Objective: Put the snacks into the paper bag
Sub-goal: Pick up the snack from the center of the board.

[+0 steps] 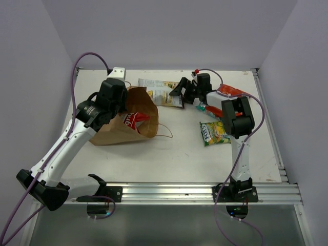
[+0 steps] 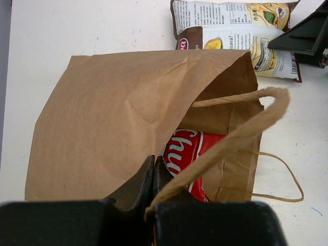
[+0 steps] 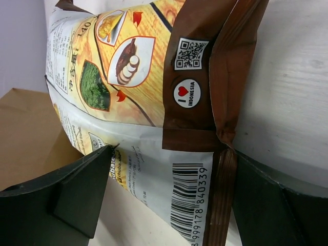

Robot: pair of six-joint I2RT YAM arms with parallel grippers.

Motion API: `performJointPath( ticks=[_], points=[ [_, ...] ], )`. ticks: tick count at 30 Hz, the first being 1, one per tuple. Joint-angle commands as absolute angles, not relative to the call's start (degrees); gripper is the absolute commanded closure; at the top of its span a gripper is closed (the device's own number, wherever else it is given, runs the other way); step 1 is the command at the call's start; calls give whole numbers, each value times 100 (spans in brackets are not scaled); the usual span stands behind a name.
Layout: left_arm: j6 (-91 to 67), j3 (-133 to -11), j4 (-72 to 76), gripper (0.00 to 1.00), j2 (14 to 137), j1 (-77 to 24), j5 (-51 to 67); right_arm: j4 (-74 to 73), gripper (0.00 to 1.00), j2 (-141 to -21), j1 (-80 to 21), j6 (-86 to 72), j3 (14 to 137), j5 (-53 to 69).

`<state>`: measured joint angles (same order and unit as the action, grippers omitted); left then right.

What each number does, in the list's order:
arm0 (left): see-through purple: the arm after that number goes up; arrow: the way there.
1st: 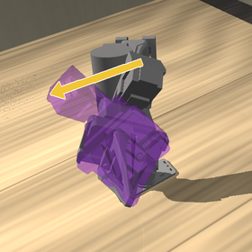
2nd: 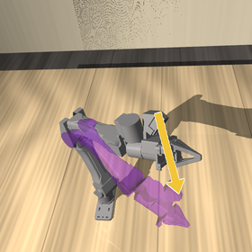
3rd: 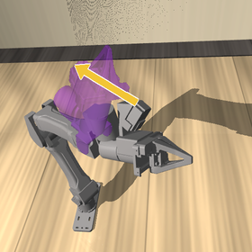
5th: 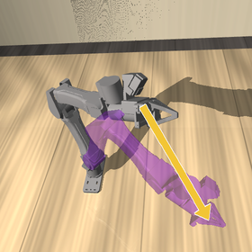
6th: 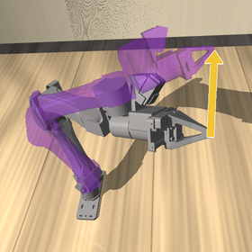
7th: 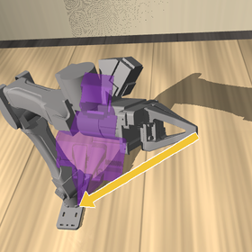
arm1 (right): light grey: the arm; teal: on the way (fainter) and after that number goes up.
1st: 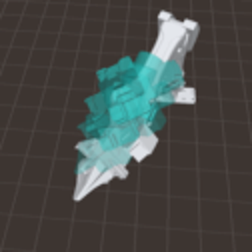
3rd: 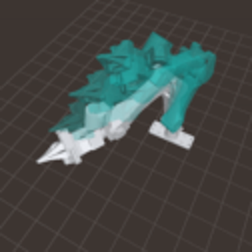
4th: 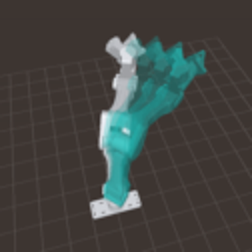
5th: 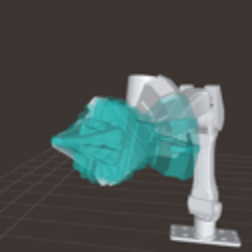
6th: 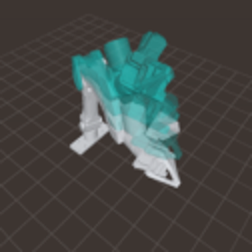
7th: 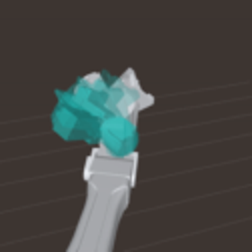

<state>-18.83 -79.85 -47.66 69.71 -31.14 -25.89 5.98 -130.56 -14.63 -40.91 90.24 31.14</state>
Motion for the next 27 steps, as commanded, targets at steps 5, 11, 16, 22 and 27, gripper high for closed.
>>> performJointPath(
  ticks=[5, 11, 16, 22, 27],
  points=[
    [-1811, -7980, -4685, 100, 6917, -3067, -2610, 1186, 39, -13175, -1529, -4219, 8877, 3674],
    [-1767, -7981, -4658, 100, 6926, -3059, -2681, 1196, 90, -12562, -1512, -4123, 8701, 3648],
    [-1714, -7989, -4623, 100, 6943, -3050, -2689, 967, 100, -11911, -1494, -3999, 8578, 3569],
    [-1688, -8007, -4588, 100, 6943, -3041, -2681, 326, 100, -10987, -1459, -3762, 8508, 3279],
    [-1670, -8033, -4588, 100, 6952, -3023, -2646, -804, 100, -10337, -1406, -3472, 8753, 2875]
  ],
)
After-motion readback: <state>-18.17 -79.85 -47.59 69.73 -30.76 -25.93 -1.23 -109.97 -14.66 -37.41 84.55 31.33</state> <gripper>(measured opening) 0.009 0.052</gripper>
